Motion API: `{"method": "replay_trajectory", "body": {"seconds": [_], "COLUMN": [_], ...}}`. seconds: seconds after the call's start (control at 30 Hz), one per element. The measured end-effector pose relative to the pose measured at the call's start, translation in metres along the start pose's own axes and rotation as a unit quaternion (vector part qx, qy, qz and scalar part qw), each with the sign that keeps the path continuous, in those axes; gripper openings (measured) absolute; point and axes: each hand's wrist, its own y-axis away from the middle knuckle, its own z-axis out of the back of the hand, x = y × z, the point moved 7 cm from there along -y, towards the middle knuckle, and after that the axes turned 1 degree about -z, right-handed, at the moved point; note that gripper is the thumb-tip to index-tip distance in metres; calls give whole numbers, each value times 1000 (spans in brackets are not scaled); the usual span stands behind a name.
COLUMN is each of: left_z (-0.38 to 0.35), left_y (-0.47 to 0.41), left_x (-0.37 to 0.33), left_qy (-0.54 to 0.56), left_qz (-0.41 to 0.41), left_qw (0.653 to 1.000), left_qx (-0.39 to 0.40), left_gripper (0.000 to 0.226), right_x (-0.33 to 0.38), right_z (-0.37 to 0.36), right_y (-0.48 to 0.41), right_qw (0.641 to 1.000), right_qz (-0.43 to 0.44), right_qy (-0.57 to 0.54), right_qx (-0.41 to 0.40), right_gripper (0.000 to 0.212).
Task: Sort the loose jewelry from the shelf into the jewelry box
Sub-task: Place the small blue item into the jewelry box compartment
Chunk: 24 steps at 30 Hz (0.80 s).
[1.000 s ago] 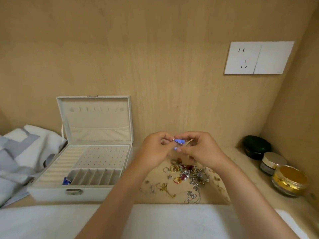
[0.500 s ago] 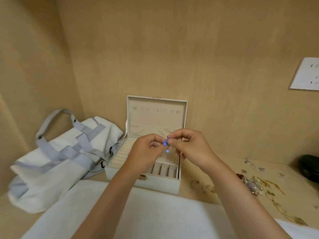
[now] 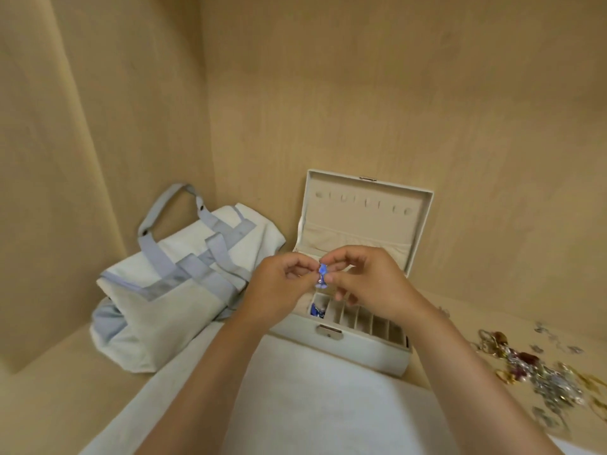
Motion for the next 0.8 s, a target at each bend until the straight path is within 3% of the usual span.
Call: {"method": "replay_trajectory", "body": {"seconds": [0.17,0.33,0.43,0.57,0.67,0.8], "left_z": [-4,-3,-3,-2,1,9], "left_y": [3,11,12,13,11,8], "left_x": [19,14,17,20,20,16], "left_qy": [-131,-274,-282,-280,-247,-214], "left_qz": [-5,-71,-75,-60,-56,-64], "left_qw": [987,956,953,951,961,973], "left_qx": [93,80,82,113,115,62], "left_gripper": [17,8,3,14,11,15], "right_x": [-15,-21,-21,-22,-22,-16], "right_z": [2,4,4,-5,-10,-19], "right_y": [-7,-13,-15,-17,-18,-18], "right_qw": [995,989,986,975,952,911], "right_qz": [-5,-14,-12,-1,7,36], "right_qy": [94,146,165,213,296,397], "right_qx": [16,20,25,57,81,101], "right_gripper": [20,21,23,23,26,24]}}
